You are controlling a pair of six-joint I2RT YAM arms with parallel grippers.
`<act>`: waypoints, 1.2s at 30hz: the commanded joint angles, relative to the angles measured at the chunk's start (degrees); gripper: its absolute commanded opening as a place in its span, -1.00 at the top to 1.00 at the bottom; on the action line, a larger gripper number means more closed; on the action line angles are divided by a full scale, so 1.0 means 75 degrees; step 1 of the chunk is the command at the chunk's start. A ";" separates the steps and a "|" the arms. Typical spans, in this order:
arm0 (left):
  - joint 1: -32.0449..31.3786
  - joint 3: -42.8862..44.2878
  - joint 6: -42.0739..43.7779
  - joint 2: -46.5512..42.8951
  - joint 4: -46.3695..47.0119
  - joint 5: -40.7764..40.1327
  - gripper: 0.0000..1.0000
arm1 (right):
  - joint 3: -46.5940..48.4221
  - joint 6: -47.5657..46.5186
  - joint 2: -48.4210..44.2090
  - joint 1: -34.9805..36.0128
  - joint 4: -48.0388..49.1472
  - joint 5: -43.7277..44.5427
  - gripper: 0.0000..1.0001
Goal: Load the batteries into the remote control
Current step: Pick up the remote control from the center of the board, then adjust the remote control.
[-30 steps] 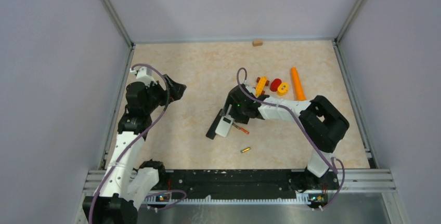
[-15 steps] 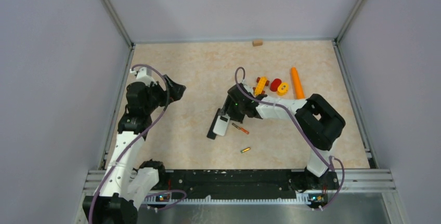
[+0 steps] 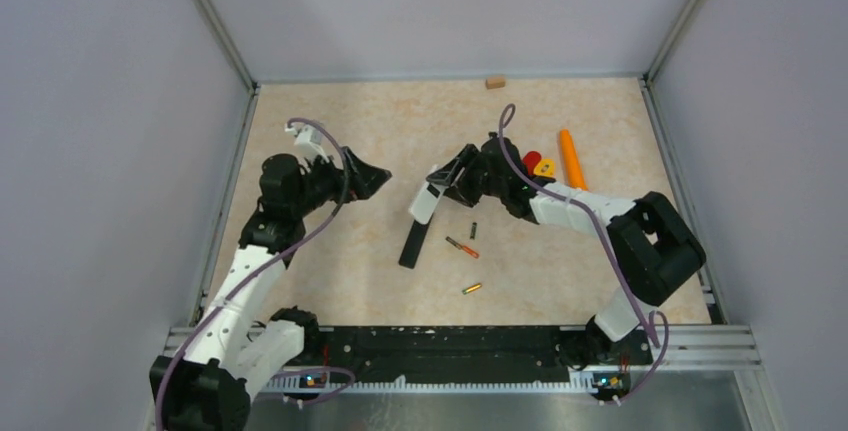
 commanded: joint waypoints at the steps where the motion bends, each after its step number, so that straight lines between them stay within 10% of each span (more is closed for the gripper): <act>1: -0.1148 -0.0074 0.0065 0.0283 0.1143 0.0225 -0.97 | -0.0186 0.0743 -0.0713 -0.0312 0.1380 -0.0883 0.13; 13: -0.2696 0.0277 0.0032 0.1127 0.1512 -0.1313 -0.84 | -0.0394 0.1986 -0.1197 -0.0423 0.3134 -0.1543 0.14; 25: -0.3033 0.0547 0.0466 0.1430 0.1522 -0.1556 0.98 | -0.0061 0.1653 -0.1097 -0.0449 0.2293 -0.1630 -0.02; 36: -0.3023 0.1093 0.1585 0.1704 0.0445 -0.2076 1.00 | -0.0010 -0.2385 -0.1731 -0.1481 0.0130 -0.1960 -0.71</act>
